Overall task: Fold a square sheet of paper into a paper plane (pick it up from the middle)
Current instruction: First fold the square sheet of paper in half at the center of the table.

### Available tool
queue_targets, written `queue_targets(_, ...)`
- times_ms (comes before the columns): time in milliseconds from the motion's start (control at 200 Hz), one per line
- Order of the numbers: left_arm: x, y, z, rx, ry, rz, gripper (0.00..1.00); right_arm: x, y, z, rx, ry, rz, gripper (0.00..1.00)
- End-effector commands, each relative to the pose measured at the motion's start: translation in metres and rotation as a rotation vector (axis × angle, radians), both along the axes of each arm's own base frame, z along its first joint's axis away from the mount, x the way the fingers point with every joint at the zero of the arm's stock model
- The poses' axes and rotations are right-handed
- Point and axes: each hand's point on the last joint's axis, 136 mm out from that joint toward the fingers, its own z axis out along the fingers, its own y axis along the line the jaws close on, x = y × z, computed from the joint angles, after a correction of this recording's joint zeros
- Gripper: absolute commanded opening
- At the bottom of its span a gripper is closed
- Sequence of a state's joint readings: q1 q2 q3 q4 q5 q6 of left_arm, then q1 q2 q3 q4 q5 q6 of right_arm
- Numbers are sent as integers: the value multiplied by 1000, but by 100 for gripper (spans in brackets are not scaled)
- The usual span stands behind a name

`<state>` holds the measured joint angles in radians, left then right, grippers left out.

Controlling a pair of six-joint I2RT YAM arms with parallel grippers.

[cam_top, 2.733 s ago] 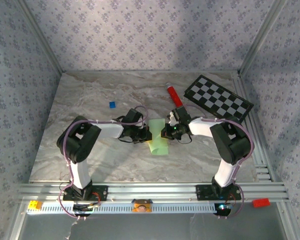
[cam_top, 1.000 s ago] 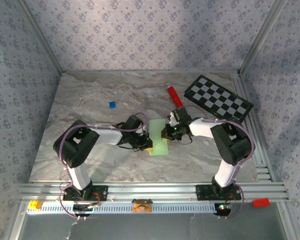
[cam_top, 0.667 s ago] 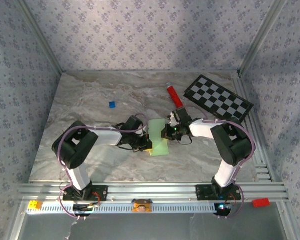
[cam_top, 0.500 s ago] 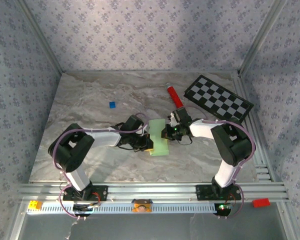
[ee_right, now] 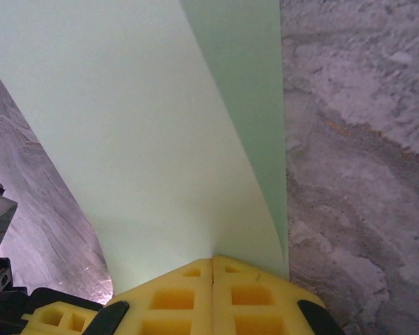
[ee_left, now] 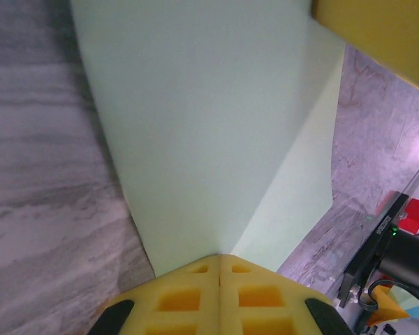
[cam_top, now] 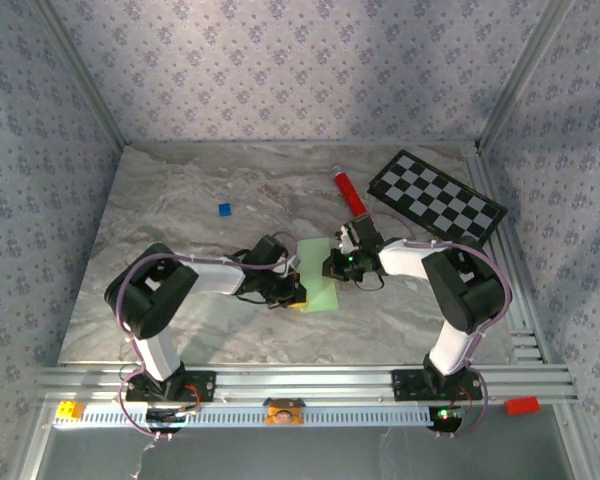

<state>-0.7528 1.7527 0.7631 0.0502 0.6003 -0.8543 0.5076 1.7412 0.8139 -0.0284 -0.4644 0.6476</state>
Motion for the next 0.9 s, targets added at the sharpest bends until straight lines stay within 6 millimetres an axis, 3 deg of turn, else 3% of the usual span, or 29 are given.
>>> queue_targets(0, -27, 23, -19, 130, 51, -47, 0, -40, -39, -50, -203, 167, -52, 0)
queue_targets(545, -40, 24, -11, 184, -20, -111, 1, -40, -40, -50, -214, 168, -56, 0)
queue_targets(895, -38, 22, 0, 247, -100, -160, 2, -42, -43, -48, -231, 163, -52, 0)
